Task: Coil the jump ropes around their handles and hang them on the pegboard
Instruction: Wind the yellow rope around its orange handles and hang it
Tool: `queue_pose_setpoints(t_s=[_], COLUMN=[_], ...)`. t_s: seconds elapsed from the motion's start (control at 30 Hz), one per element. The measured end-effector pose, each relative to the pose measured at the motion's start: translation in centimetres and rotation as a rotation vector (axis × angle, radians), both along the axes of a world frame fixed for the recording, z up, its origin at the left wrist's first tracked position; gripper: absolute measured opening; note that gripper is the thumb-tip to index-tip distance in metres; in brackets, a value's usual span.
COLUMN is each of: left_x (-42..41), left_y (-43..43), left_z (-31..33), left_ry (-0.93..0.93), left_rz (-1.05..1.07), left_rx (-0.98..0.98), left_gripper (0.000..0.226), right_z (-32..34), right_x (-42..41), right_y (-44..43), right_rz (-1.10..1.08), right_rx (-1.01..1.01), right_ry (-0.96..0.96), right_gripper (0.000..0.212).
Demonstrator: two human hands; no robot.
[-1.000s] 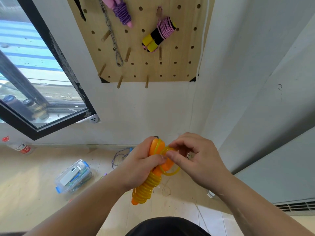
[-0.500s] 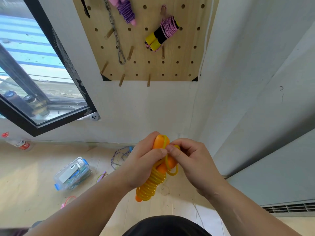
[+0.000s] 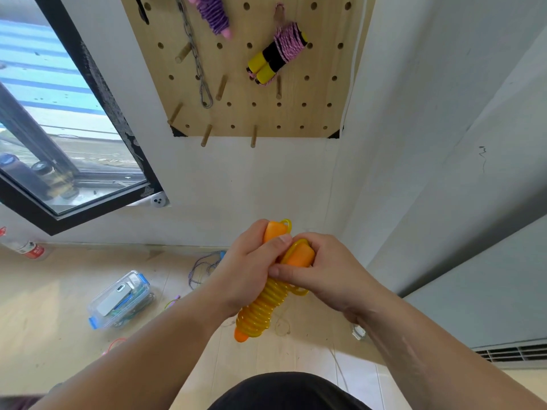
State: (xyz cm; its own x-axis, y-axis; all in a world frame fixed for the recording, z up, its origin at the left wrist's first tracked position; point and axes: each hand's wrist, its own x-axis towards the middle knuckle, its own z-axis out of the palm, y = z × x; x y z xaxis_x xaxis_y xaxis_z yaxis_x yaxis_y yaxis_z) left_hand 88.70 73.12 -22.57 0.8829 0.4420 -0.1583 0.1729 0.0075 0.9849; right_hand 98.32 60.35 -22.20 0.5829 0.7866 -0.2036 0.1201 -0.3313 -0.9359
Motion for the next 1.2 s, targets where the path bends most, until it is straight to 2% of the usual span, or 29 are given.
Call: queue_pose_setpoints(t_s=[0.07, 0.17, 0.27, 0.33, 0.4, 0.47, 0.6, 0.73, 0.9, 0.97, 1.07, 1.2], left_x=[0.6, 1.5, 2.1, 2.4, 2.6, 2.9, 3.8, 4.4, 4.9, 5.1, 5.9, 6.9], left_y=[0.4, 0.5, 0.4, 0.3, -0.1, -0.7, -1.3, -0.9, 0.6, 2.0, 4.6, 8.3], left_z=[0.2, 0.2, 0.0, -0.4, -0.7, -0.9, -1.4, -2.3, -2.4, -2.4, -2.5, -2.1], left_ry=[0.015, 0.07, 0.081, 0.065, 0.061, 0.031, -0.092, -0.194, -0.189, -0.144, -0.102, -0.037], left_rz=[-0.001, -0.002, 0.03, 0.059, 0.059, 0.05, 0.145, 0.145, 0.303, 0.333, 0.331, 0.244], left_rx=[-0.003, -0.08, -0.239, -0.326, -0.343, -0.386, -0.432, -0.36, -0.492, -0.439, -0.25, -0.078], left_gripper=[0.02, 0.024, 0.027, 0.04, 0.049, 0.051, 0.055, 0.039, 0.051, 0.054, 0.065, 0.048], right_z=[0.0, -0.3, -0.7, -1.0, -1.4, -1.6, -1.9, -1.4, -0.5, -0.6, -1.0, -1.3], right_x=[0.2, 0.8, 1.8, 2.7, 3.5, 4.3, 5.5, 6.5, 8.0, 8.6, 9.2, 9.0], right_y=[0.1, -0.2, -0.7, -1.2, -1.6, -1.9, -1.8, -0.9, 1.3, 2.7, 5.6, 10.5], right_rz=[-0.038, -0.098, -0.172, -0.232, -0.256, -0.211, -0.068, -0.078, -0.14, -0.087, -0.019, -0.038], right_rx=[0.043, 0.151, 0.234, 0.273, 0.264, 0.193, 0.095, 0.221, 0.32, 0.276, 0.198, 0.117], right_ry=[0.036, 0.191, 0.325, 0.423, 0.453, 0.395, 0.358, 0.309, 0.271, 0.138, -0.061, -0.158], right_gripper=[0.037, 0.051, 0.06, 0.053, 0.035, 0.014, 0.025, 0.02, 0.023, 0.024, 0.021, 0.02])
